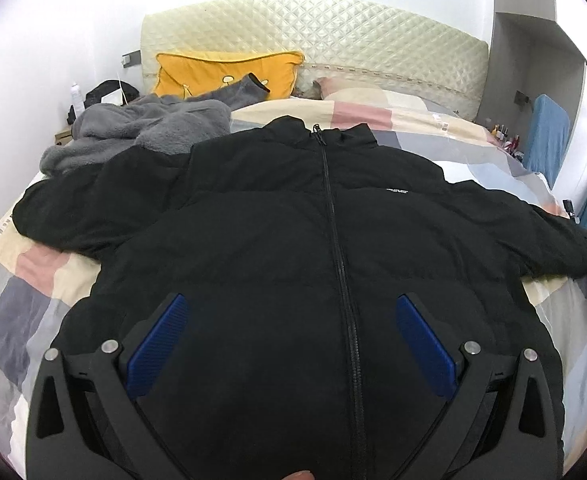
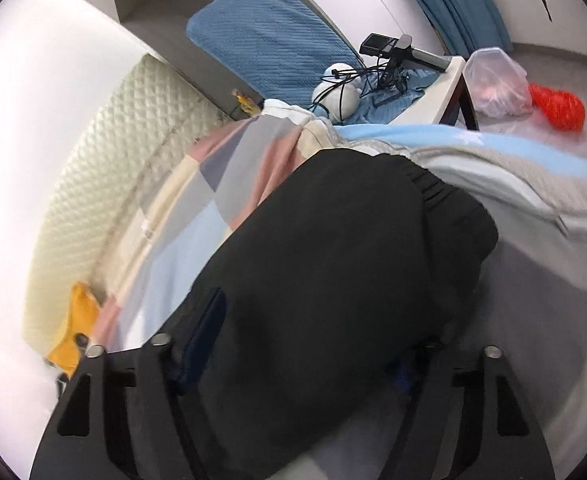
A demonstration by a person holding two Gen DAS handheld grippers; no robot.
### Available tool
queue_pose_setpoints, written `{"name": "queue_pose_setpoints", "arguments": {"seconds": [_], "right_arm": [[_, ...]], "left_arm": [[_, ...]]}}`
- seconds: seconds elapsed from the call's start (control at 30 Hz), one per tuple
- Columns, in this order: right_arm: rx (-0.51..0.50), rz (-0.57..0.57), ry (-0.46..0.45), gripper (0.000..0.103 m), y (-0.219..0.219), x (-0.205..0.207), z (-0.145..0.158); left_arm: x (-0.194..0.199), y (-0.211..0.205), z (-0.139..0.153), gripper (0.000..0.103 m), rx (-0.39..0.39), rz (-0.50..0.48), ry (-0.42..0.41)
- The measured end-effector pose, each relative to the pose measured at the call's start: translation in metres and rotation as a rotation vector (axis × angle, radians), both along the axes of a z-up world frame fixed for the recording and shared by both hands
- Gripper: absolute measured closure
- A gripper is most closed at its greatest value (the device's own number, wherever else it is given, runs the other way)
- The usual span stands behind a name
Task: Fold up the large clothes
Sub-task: 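Grasp the sleeve cuff with the right tool and lift it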
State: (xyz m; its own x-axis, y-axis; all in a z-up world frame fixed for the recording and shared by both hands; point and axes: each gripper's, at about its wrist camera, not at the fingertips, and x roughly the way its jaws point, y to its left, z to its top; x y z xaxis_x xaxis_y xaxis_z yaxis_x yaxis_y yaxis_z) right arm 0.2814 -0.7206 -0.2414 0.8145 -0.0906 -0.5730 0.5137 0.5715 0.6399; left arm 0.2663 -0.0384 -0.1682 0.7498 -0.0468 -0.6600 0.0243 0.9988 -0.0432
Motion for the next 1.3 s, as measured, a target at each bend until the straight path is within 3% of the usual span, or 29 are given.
{"name": "queue_pose_setpoints", "arguments": {"seconds": [0.03, 0.1, 0.2, 0.3, 0.43, 0.57, 0.87, 1.1, 1.3], "right_arm": [[0.009, -0.009, -0.002, 0.045, -0.003, 0.001, -0.001], [0.029, -0.033, -0.018, 0.066, -0.010, 0.002, -0.001], [0.009, -0.033, -0.044, 0.089, -0.013, 0.003, 0.004], [-0.033, -0.036, -0.057, 0.094, -0.011, 0.005, 0.018], [-0.101, -0.066, -0.062, 0.097, -0.014, -0.001, 0.045], [-0.204, -0.062, -0.011, 0.098, -0.010, -0.005, 0.080], [-0.290, -0.014, -0.122, 0.098, 0.041, -0.020, 0.183], [-0.467, 0.136, -0.209, 0.098, 0.140, -0.023, 0.282], [-0.604, 0.252, -0.273, 0.097, 0.243, -0.023, 0.338]], "left_arm": [[0.001, 0.001, 0.000, 0.000, -0.008, 0.004, 0.001], [0.002, 0.004, -0.001, 0.000, -0.024, 0.009, 0.005], [0.004, 0.004, -0.001, 0.000, -0.007, 0.004, 0.017], [0.004, 0.009, 0.002, 0.000, 0.019, 0.018, 0.008], [0.001, 0.021, 0.012, 0.000, 0.015, 0.037, 0.010], [-0.009, 0.034, 0.024, 0.000, 0.043, 0.074, 0.031], [-0.023, 0.061, 0.035, 0.000, -0.021, 0.077, 0.004], [-0.045, 0.071, 0.053, 0.000, -0.057, 0.060, -0.073], [-0.057, 0.086, 0.062, 0.000, -0.070, 0.063, -0.106]]}}
